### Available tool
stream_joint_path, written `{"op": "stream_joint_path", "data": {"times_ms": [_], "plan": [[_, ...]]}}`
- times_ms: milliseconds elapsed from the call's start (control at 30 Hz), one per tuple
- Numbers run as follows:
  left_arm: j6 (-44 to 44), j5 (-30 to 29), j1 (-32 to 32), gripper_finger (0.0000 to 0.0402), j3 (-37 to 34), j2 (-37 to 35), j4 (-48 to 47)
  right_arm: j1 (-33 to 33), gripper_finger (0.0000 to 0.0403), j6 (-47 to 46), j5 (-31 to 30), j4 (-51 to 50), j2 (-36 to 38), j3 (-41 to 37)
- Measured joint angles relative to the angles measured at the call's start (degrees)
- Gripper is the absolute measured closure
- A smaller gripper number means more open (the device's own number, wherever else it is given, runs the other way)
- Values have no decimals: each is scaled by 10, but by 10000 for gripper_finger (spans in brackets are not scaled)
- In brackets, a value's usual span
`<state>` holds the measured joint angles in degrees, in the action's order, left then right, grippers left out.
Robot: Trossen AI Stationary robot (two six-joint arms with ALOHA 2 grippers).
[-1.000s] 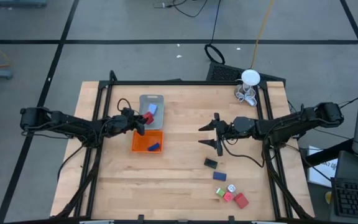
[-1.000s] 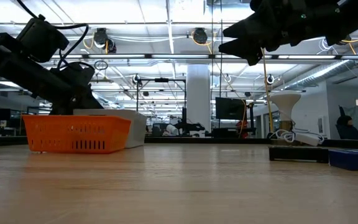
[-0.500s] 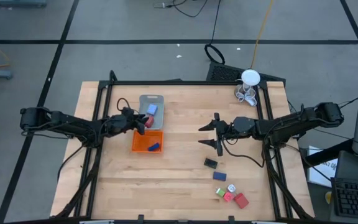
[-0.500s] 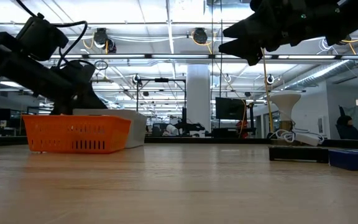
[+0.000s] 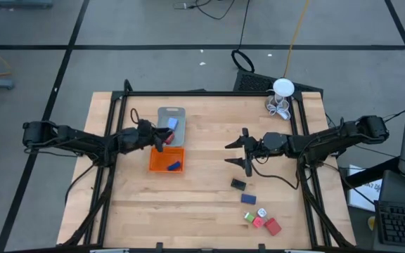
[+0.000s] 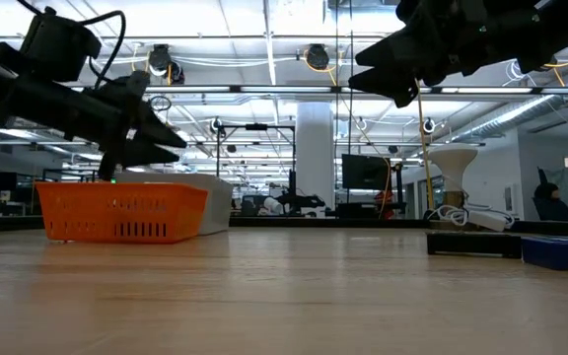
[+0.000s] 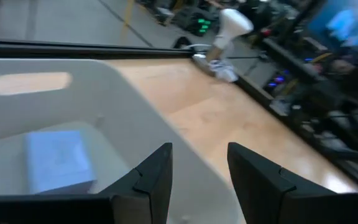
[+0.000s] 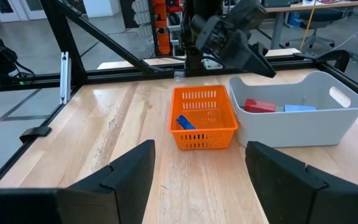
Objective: Pick & Place Office items
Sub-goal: Put the red charger adapter into the gray bin
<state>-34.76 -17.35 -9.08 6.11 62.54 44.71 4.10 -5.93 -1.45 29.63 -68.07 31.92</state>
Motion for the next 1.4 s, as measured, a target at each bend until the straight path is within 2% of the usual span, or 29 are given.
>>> {"op": "stream_joint_path", "data": {"times_ms": [233, 367, 433, 600, 800, 900, 1033, 1267, 1400], "plan": [[29, 67, 12, 245, 7, 0, 50, 0, 161, 0, 0, -10, 0, 0], [94, 70, 44, 245, 35, 0, 43, 0, 161, 0, 6, -19, 0, 0], [135, 70, 62, 245, 57, 0, 28, 0, 161, 0, 32, -18, 0, 0], [195, 68, 99, 245, 135, 0, -92, 1, 161, -8, 129, -21, 0, 0], [242, 74, 133, 245, 223, -32, -264, 26, 161, -52, 337, 25, 1, 0], [260, 31, 147, 245, 224, -78, -307, 50, 161, -55, 408, 67, 12, 0], [251, -36, 166, 245, 212, -152, -369, 75, 161, -52, 423, 68, 44, 0], [223, -58, 197, 245, 159, -247, -397, 112, 161, -39, 423, 66, 119, -33], [192, -95, 210, 245, 121, -282, -399, 155, 161, -54, 419, 73, 165, -67]]}}
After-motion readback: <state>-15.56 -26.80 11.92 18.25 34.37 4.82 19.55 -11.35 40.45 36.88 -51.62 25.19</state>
